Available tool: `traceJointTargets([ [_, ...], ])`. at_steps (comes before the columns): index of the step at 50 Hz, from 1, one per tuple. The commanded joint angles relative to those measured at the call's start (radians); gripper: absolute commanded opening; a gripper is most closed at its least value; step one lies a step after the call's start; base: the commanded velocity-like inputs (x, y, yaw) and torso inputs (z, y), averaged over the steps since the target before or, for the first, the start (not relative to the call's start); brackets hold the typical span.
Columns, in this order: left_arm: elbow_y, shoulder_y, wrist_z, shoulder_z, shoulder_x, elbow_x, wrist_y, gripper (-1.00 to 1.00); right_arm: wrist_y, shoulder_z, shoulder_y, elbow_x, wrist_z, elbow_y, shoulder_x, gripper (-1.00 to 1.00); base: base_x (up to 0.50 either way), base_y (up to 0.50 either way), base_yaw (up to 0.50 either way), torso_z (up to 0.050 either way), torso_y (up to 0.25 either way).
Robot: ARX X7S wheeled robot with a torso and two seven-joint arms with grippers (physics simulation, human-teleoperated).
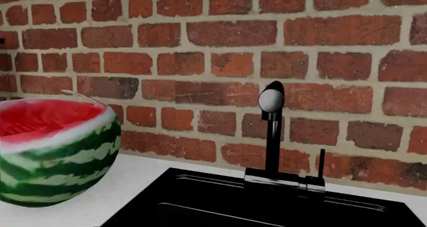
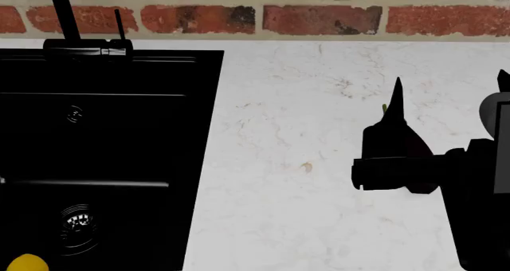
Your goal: Pick the eggplant from the counter and place it in the sink
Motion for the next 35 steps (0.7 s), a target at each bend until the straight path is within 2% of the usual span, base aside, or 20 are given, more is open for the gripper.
traceJointTargets([
  [1, 0.000, 0.000, -0.001, 0.006, -0.002, -0.001, 0.002, 1.00, 0.000, 0.018, -0.009, 0.014, 0.000, -0.003, -0.005, 1.00, 0.31, 0.14, 0.00, 0.000, 0.000],
  [17, 0.003, 0.008, -0.003, -0.019, 0.008, -0.027, 0.000, 1.00, 0.004, 0.024, -0.017, 0.022, 0.010, -0.009, 0.002, 1.00, 0.04, 0.01, 0.00, 0.000, 0.000],
  [21, 0.004, 0.016, 0.001, 0.006, -0.007, -0.006, 0.012, 1.00, -0.001, 0.021, -0.019, 0.024, 0.010, -0.004, 0.001, 1.00, 0.00, 0.00, 0.00, 0.000, 0.000],
  [35, 0.005, 0.017, -0.003, 0.011, -0.012, -0.004, 0.015, 1.00, -0.007, 0.015, -0.023, 0.030, 0.013, -0.001, 0.007, 1.00, 0.00, 0.00, 0.00, 0.000, -0.144],
])
